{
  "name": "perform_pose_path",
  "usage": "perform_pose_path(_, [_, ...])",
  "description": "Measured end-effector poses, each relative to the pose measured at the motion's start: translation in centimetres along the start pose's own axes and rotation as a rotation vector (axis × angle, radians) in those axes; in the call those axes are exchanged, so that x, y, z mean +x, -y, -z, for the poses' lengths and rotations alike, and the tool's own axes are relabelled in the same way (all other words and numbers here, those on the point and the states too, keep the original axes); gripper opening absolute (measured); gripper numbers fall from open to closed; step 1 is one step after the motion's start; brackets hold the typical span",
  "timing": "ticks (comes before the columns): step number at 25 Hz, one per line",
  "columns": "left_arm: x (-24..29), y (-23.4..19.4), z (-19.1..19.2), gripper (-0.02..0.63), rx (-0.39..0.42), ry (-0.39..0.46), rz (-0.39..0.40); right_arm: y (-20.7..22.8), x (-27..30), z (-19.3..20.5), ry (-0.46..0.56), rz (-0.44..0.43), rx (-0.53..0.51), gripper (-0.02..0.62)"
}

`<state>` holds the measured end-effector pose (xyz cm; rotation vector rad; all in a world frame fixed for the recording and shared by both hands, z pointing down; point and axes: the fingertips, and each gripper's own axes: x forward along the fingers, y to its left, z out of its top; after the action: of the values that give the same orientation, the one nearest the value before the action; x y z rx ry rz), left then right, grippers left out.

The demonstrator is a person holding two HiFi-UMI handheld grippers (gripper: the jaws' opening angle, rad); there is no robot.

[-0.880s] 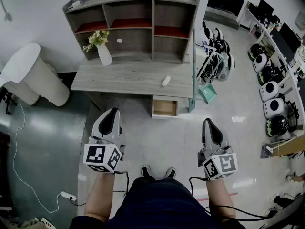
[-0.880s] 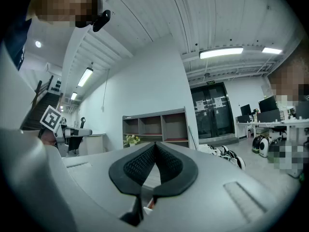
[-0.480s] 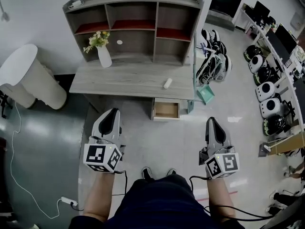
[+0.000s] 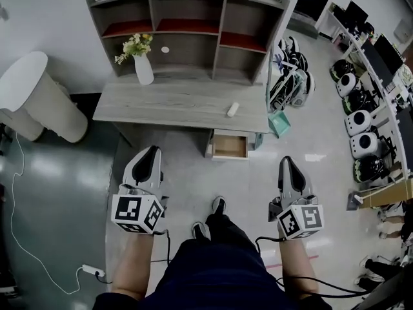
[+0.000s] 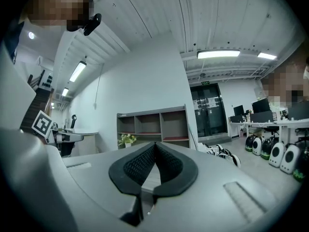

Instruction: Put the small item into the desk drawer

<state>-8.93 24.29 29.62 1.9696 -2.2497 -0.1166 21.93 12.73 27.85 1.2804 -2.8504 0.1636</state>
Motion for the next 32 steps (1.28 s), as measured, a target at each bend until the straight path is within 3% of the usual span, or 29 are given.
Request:
perform_pose_path(6, [1.2,-2.2,1.3,0.029,0.001,-0.025,-0.048,-0.9,4.5,1.8,-0.026,-0.063,0.019,0.006])
perform_pose_path(14, [5.5,-6.4,-0.1,0.029,0.038,-0.040,-0.134,-0.8,13.0,2.6,-0.027,-0.131,0.084,0.006])
perform_pose_path(32, [19.7,-4.1,-0.6,0.029,0.077,-0.083,-0.080,7.5,24.4,4.1,-0.068,-0.114,0.191,0.006])
